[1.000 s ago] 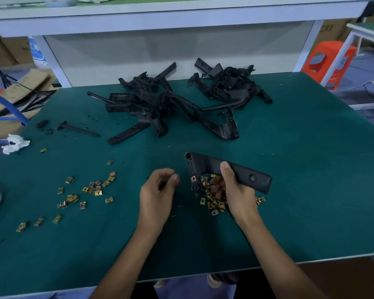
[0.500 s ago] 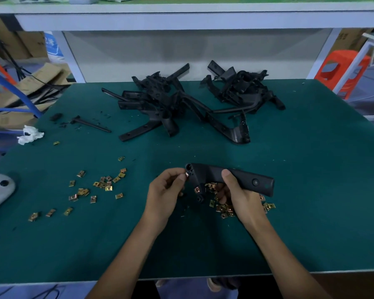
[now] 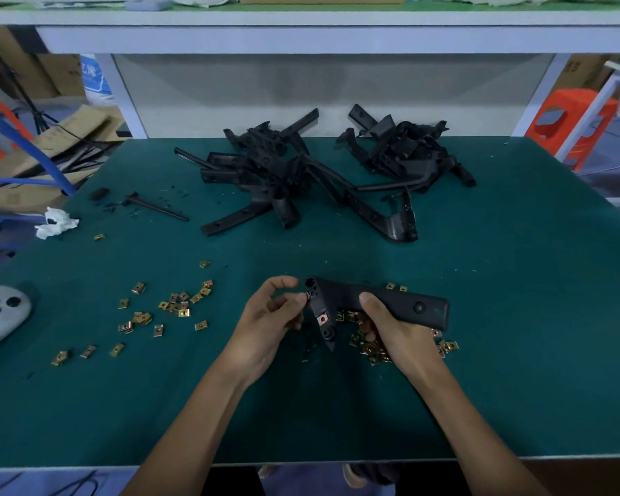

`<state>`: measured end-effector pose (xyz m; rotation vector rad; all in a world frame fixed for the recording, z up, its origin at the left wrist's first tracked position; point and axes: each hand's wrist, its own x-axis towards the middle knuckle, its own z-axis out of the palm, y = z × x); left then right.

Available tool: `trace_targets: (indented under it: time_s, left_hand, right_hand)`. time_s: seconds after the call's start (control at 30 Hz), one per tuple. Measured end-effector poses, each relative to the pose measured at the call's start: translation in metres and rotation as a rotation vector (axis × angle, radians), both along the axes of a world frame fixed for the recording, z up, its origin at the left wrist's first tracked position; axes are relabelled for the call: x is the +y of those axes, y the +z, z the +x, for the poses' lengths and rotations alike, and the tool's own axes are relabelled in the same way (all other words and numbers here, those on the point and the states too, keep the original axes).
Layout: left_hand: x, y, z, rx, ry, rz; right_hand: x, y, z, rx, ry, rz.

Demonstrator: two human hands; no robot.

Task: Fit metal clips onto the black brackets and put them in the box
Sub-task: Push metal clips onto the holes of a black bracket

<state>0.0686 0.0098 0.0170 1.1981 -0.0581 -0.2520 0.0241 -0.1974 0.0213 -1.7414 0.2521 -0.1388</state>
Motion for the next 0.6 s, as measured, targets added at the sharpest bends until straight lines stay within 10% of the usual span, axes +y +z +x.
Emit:
trace_targets:
  time_s: [0.6]
  left_hand:
    - [0.011,0.002,0.007,0.003,-0.266,0.082]
  right_hand:
    - [-0.009,-0.002,0.01,-0.035,0.043,0.13]
